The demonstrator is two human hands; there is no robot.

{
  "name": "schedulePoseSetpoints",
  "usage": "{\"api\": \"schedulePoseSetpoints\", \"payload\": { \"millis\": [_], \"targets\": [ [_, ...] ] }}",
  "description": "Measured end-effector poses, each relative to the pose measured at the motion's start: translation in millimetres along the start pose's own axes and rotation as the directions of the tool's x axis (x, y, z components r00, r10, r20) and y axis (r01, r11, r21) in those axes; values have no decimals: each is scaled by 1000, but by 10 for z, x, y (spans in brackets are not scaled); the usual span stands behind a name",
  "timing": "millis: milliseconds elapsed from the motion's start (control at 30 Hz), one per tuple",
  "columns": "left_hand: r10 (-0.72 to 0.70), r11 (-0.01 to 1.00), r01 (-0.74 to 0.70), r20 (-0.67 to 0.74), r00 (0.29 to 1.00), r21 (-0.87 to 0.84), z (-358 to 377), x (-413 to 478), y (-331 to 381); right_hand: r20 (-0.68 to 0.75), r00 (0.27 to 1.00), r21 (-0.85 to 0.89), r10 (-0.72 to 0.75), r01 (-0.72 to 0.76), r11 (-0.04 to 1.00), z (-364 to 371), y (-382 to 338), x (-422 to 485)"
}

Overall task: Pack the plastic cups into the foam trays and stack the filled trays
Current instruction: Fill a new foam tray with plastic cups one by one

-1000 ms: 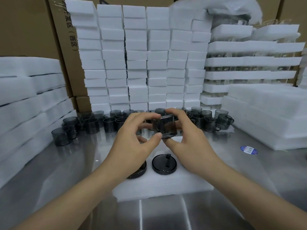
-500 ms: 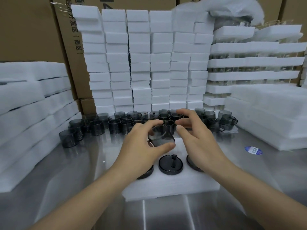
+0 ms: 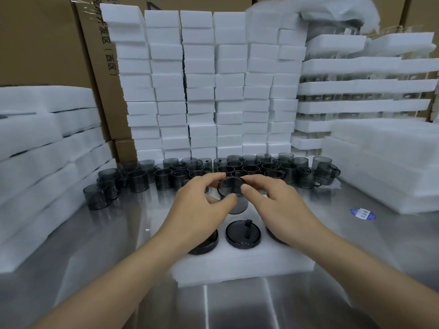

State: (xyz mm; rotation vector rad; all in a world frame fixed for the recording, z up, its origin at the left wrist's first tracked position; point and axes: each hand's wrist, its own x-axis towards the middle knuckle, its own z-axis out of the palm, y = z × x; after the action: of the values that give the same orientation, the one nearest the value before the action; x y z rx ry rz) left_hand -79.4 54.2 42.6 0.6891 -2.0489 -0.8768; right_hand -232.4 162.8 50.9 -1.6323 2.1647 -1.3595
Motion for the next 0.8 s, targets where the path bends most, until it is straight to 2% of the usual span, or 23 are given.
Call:
{"api": "schedulePoseSetpoints", "payload": {
  "millis": [167, 333, 633, 800],
  "targets": [
    [9, 1000, -9, -3, 1000, -14, -10, 17, -49, 10, 1000, -31, -4, 4, 1000, -14, 18, 12],
    [7, 993, -4, 26, 1000, -116, -19, 15, -41, 20, 1000, 3, -23, 23, 1000, -11, 32, 23],
    [-27, 992, 27, 3, 1000, -124, -34, 32, -77, 123, 992, -61, 26, -18, 998, -21, 51, 46],
    [-39, 991, 39, 2, 999, -124, -34, 37, -73, 134, 991, -67, 15, -6, 998, -35, 74, 51]
  ]
}}
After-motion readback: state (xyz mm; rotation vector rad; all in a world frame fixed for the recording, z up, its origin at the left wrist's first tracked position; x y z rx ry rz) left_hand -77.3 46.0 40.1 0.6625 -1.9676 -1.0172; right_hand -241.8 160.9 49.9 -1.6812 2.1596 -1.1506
